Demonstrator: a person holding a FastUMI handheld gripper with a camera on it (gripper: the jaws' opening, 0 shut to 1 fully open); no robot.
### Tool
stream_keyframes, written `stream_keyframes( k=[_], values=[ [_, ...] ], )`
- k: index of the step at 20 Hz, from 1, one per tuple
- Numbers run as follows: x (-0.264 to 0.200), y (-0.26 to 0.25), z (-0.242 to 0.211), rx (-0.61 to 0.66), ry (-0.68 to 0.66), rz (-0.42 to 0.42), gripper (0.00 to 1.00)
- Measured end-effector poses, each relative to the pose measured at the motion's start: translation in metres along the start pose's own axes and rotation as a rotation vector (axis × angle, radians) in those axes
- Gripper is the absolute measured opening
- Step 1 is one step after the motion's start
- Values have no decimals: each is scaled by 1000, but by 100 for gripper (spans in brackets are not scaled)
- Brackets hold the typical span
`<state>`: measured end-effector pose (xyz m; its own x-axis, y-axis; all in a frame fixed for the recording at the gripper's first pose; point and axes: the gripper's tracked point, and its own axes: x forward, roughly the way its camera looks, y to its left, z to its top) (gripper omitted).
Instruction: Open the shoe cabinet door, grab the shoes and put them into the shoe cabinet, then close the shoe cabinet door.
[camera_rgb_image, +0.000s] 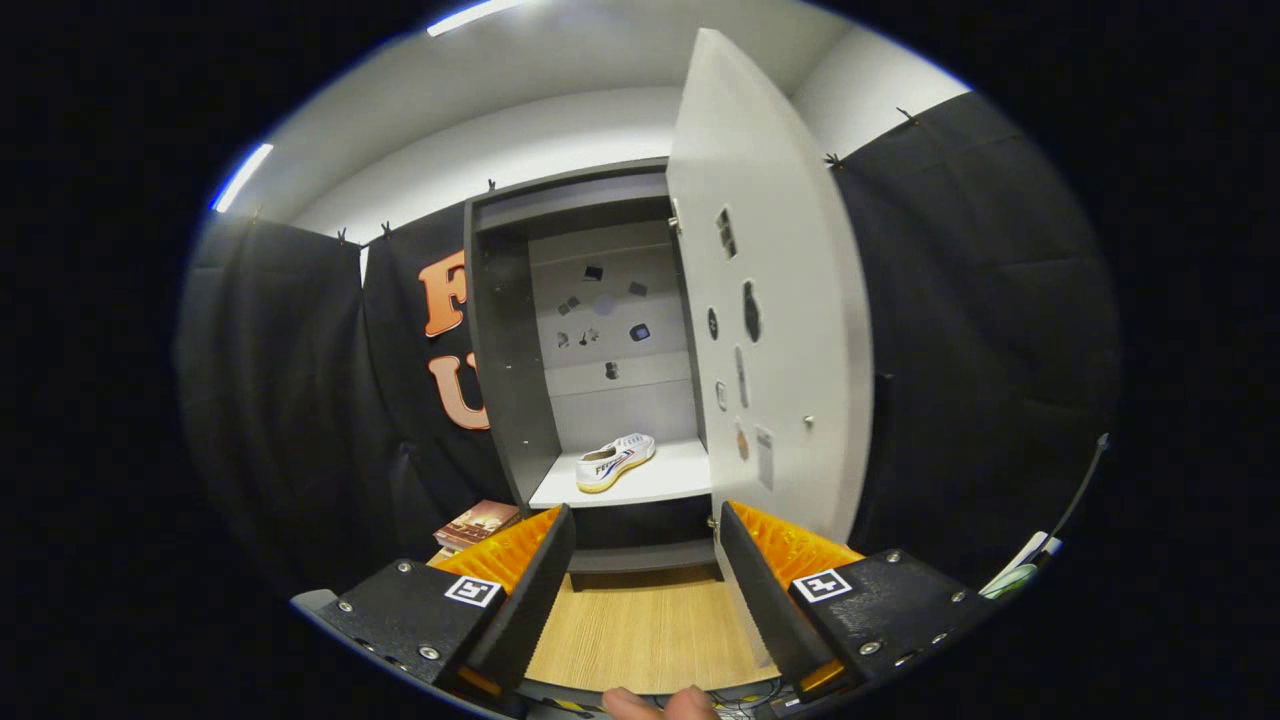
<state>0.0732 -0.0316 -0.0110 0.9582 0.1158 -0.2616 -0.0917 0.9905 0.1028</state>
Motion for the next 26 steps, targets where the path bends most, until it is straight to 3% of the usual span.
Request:
stream_keyframes(
  k=[11,17,26],
  values=[
    [-3,-144,28,47,-51,-43,92],
    [26,-142,18,42,-17,26,94],
    [31,-114,12,5,-7,12,91]
  ],
)
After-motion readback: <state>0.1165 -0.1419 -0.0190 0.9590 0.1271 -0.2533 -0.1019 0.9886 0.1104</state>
